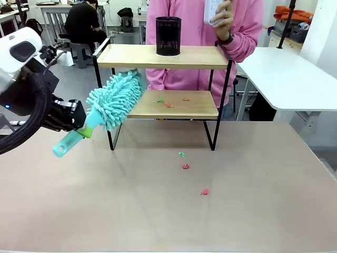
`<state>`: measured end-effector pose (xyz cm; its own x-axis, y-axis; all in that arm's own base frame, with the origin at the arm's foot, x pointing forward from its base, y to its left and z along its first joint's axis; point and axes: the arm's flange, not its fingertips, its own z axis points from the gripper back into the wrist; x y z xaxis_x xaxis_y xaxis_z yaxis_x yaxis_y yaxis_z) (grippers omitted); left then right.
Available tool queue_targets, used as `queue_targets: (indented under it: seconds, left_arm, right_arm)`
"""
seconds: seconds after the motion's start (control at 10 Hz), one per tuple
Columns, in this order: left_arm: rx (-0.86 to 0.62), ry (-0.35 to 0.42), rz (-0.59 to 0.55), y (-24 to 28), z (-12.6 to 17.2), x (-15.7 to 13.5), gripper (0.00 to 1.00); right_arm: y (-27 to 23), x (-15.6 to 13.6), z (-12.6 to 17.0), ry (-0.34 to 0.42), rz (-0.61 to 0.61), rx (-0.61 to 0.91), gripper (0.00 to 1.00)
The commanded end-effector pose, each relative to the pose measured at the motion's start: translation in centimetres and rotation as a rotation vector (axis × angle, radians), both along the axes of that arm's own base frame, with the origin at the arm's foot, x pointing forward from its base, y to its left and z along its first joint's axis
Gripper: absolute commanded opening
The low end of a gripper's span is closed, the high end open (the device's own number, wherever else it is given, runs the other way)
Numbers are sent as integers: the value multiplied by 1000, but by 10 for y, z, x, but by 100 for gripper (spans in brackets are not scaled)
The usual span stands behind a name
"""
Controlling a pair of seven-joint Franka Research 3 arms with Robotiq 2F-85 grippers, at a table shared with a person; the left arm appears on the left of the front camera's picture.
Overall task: Clean the shelf.
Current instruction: Clean the remaining tier of the Shelf with the Duster once objects are removed.
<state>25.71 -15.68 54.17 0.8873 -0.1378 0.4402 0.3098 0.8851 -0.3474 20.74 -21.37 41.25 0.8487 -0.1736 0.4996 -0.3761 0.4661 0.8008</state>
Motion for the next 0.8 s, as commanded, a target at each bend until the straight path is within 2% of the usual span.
queue_targets:
  seconds: [0.0, 0.2, 0.3, 0.4, 0.7]
  left_arm:
    - [17, -28, 47, -21, -9, 15, 12]
    - [72, -5, 49, -40, -15, 42, 12]
    - [124, -15, 156, -47, -21, 56, 12]
    - [114, 4, 180, -52, -27, 60, 12]
    - [108, -2, 164, -65, -36, 78, 12]
  right_arm:
    - [-1, 2, 2, -33, 0, 9, 100]
    - [-1, 2, 2, -33, 0, 9, 100]
    - [-1, 2, 2, -33, 0, 9, 100]
    - [-1, 2, 2, -33, 0, 9, 100]
    - [-1, 2, 2, -33, 0, 9, 100]
